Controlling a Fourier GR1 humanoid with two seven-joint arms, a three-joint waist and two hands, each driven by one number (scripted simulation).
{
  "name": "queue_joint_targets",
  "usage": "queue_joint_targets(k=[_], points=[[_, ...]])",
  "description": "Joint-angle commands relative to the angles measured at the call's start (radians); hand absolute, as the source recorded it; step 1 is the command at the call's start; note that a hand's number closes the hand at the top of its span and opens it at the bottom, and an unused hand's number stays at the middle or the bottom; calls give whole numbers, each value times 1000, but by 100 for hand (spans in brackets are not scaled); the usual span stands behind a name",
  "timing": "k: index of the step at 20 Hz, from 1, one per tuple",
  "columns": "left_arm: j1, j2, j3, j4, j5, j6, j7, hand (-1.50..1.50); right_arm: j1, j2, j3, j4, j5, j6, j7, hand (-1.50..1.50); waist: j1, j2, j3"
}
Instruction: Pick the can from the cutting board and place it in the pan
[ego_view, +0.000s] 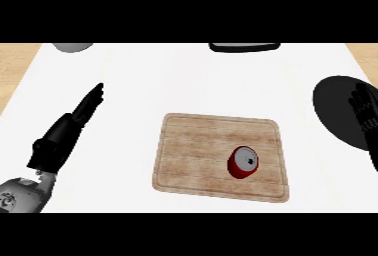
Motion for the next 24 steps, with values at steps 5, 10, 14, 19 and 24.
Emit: queue_joint_targets(k=[5,10,14,19,24], points=[[22,-118,143,26,103,140,51,0,-68,161,-7,-269,-88,-124,42,150,35,-5,-26],[82,-137,200,23,169,150,48,0,174,93,49,-399,283,-371,101,150,-1,-13,-30],[77,-137,234,35,194,133,48,0,475,98,136,-580,415,-397,169,-150,-18,-5,-27],[70,-175,216,40,173,142,36,0,605,-26,137,-753,591,-325,289,-150,15,3,-26],[44,-178,189,-16,148,146,110,0,493,-72,172,-889,724,-184,574,-150,40,7,-25]])
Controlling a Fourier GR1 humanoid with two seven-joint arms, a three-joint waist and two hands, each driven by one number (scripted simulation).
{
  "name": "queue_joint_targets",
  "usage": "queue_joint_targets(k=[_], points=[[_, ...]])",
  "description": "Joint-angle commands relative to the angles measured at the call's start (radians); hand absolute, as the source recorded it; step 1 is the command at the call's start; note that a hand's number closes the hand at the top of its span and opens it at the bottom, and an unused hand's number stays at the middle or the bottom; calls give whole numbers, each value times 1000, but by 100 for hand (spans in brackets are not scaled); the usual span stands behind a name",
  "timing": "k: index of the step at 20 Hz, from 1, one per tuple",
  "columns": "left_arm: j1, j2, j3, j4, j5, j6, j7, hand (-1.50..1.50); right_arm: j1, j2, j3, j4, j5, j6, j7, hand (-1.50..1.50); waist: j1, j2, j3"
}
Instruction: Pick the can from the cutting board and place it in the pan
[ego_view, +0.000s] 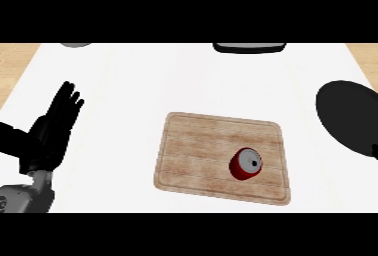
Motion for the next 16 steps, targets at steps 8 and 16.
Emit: queue_joint_targets(k=[8,16], points=[[-7,-28,-30,6,-30,-32,1,0,-365,-205,72,28,22,391,515,-150,53,10,0],[-75,-32,-8,27,-27,-34,37,0,-533,-180,256,120,-175,686,768,-150,55,11,0]])
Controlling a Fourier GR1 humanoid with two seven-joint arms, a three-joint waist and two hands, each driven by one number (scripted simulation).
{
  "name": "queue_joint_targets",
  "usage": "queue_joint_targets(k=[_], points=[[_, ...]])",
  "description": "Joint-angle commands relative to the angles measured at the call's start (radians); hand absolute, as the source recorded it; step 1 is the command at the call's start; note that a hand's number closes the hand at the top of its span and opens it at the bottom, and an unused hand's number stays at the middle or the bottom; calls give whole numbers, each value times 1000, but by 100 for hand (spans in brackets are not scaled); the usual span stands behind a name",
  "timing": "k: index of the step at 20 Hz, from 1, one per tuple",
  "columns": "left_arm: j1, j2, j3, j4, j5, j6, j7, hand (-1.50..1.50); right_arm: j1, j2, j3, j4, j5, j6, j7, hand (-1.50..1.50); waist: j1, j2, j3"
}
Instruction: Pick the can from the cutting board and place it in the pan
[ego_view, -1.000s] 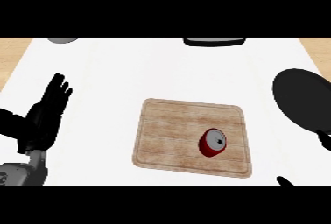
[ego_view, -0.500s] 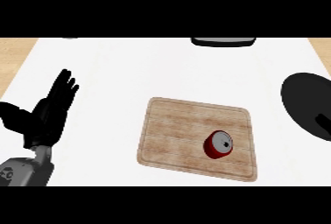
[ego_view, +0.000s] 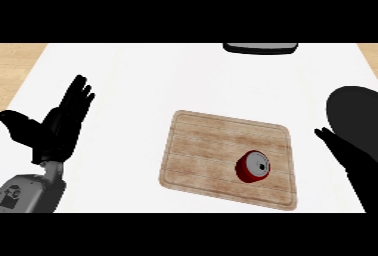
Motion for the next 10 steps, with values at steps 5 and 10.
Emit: queue_joint_targets(k=[5,10], points=[[77,-3,16,-41,-5,-17,-12,0,-229,145,217,66,-50,156,315,-150,-4,-6,1],[27,-20,17,-18,-21,4,9,0,-283,82,242,86,-67,244,353,-150,-18,-8,0]])
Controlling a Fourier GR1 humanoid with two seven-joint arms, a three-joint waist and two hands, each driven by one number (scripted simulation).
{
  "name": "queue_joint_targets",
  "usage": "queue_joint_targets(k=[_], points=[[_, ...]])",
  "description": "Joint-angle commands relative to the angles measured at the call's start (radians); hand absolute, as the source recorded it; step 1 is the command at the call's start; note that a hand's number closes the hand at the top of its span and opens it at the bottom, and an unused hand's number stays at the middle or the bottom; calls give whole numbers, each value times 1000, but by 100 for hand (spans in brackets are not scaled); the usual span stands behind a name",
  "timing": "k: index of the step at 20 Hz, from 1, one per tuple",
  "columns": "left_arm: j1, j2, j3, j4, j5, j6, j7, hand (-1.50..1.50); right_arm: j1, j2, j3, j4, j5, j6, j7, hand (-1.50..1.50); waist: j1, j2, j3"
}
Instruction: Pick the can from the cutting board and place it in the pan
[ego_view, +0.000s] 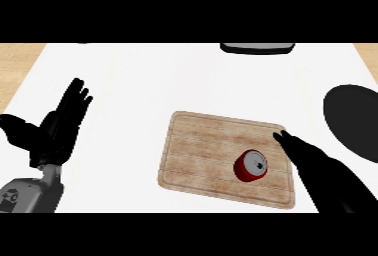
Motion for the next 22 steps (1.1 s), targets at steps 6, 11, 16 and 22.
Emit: queue_joint_targets(k=[6,11,16,22], points=[[15,-26,13,28,-4,-11,-29,0,-124,34,127,86,75,137,259,-150,-11,-1,-1],[-2,15,31,-17,-7,-27,22,0,-275,218,157,182,68,147,342,-150,2,-3,0],[-33,-19,45,41,-12,-6,17,0,-255,196,134,214,58,185,324,-150,-24,-4,1],[-7,-47,26,46,-34,-8,-12,0,-255,259,136,367,136,154,289,-150,-21,-2,1]])
